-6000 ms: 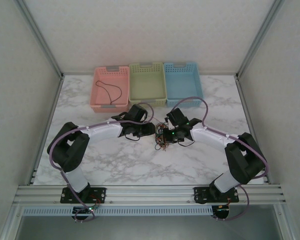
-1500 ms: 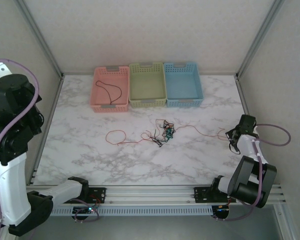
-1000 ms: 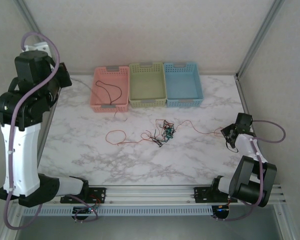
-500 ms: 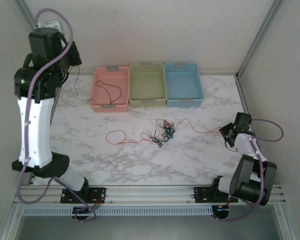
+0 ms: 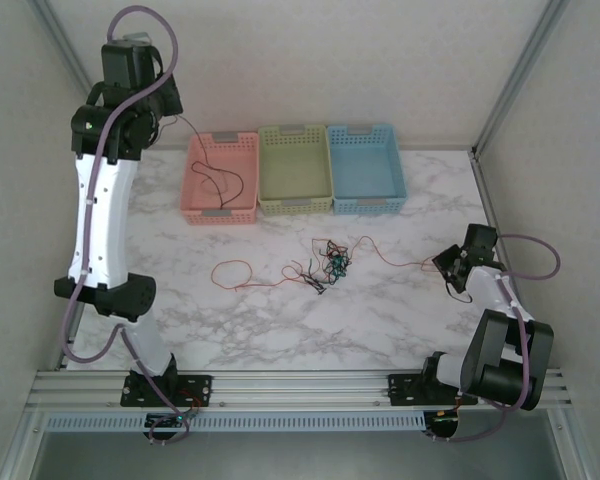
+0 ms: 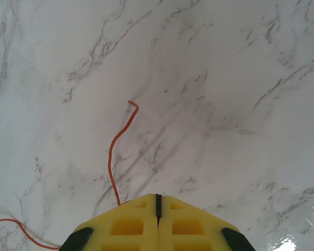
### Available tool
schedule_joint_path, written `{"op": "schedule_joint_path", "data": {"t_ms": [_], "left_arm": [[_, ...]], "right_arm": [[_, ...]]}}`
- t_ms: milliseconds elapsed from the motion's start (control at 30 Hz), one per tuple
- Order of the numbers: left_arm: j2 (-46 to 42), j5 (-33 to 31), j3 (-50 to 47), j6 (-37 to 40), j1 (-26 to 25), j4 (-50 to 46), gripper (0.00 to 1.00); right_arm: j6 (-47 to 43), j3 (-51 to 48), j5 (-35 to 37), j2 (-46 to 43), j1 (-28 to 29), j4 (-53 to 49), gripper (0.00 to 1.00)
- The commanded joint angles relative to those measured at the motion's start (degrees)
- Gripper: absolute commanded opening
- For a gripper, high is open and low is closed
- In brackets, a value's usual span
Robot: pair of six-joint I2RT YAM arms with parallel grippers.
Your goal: Untangle the cables
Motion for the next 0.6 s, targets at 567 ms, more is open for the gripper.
{"op": "schedule_joint_path", "data": {"t_ms": [567], "left_arm": [[19.4, 13.9, -1.7, -2.3, 1.9, -0.3, 0.0]], "right_arm": [[-1.0, -0.6, -1.8, 0.7, 0.4, 0.2, 0.0]]}}
